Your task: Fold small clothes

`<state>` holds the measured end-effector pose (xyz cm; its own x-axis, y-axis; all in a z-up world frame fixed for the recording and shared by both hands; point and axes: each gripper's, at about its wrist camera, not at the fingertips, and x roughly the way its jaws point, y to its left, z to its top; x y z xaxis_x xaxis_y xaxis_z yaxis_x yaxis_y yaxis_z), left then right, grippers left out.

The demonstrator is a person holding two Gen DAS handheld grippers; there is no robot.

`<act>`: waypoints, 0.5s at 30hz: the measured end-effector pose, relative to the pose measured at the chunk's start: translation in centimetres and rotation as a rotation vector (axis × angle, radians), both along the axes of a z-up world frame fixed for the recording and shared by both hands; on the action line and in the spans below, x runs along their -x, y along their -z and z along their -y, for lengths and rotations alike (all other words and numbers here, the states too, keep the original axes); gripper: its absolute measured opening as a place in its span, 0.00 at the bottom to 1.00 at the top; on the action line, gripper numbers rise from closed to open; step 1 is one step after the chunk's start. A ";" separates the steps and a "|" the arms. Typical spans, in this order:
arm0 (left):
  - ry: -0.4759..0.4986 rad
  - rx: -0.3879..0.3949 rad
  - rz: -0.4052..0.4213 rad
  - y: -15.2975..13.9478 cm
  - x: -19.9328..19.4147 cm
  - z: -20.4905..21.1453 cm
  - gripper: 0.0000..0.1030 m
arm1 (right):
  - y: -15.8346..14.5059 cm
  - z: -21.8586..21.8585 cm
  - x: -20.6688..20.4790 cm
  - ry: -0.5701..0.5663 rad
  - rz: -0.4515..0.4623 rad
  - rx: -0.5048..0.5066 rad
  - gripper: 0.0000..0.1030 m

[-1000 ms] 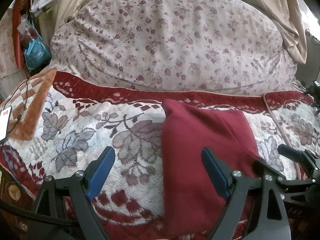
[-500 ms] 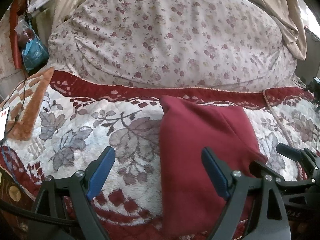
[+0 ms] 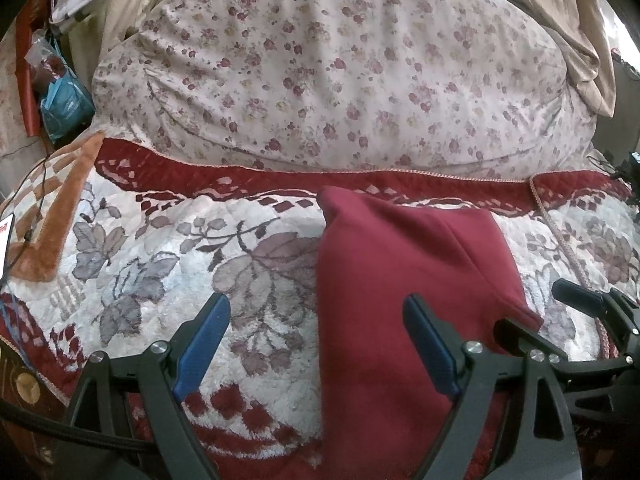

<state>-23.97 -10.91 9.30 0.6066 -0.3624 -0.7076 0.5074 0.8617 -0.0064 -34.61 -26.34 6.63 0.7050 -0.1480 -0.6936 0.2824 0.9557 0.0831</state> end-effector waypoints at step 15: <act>0.003 -0.013 -0.021 0.8 -1.0 0.4 0.85 | 1.0 0.8 -0.8 0.005 -0.032 -0.016 0.92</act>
<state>-22.98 -11.29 8.46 0.5900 -0.3549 -0.7252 0.5101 0.8601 -0.0059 -33.83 -27.13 5.63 0.6820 -0.1398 -0.7179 0.2895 0.9530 0.0895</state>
